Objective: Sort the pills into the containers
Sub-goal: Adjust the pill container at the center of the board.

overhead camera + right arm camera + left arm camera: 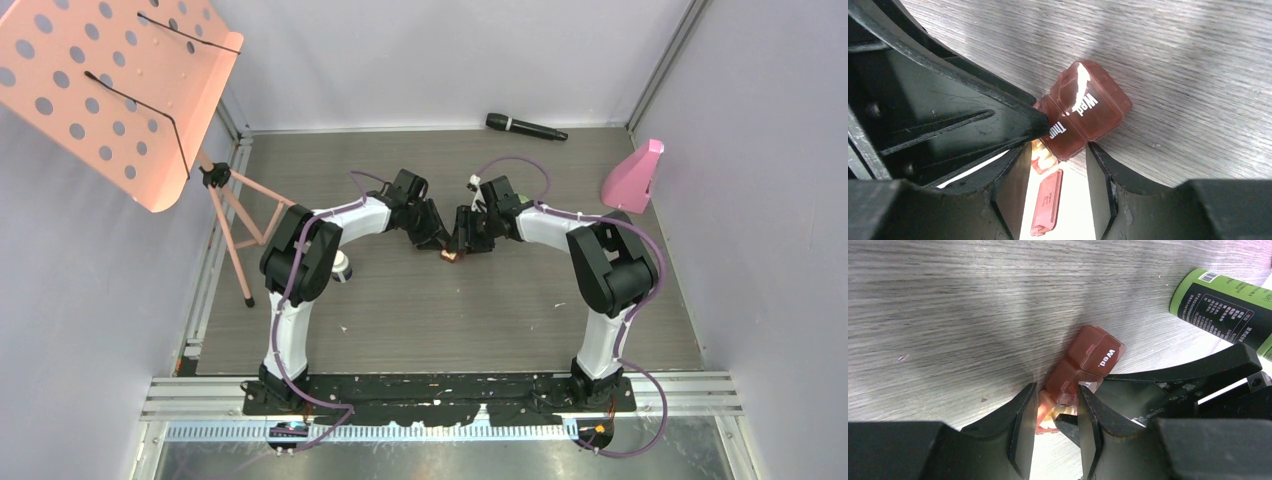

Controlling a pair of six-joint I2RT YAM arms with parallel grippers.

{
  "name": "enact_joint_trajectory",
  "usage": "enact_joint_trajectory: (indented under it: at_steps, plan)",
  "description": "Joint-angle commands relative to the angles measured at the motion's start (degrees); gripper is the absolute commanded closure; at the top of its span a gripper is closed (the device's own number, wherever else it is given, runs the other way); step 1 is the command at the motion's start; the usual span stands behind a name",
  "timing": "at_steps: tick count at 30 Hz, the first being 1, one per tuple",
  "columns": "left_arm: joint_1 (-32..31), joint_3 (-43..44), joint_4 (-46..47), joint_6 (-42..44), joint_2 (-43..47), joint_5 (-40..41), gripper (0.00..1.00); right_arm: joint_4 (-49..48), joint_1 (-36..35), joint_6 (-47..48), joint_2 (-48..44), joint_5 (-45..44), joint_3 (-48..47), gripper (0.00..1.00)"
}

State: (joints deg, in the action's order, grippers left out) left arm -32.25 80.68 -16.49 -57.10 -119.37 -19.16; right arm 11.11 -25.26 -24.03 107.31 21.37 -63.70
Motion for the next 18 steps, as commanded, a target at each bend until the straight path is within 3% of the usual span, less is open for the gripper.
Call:
enact_joint_trajectory:
  at_steps: [1,13,18]
  plan:
    - [-0.01,-0.06,-1.7,0.15,-0.52,1.13,0.65,-2.78,-0.16,-1.5,0.1,-0.19,0.94,0.47]
    - [0.17,-0.22,-1.61,0.15,-0.38,1.17,0.65,-8.8,1.0,-6.41,-4.98,0.58,6.11,0.41]
    - [0.27,-0.26,-1.44,-0.02,-0.4,0.86,0.65,-13.72,3.27,-10.45,-7.88,4.84,9.08,0.37]
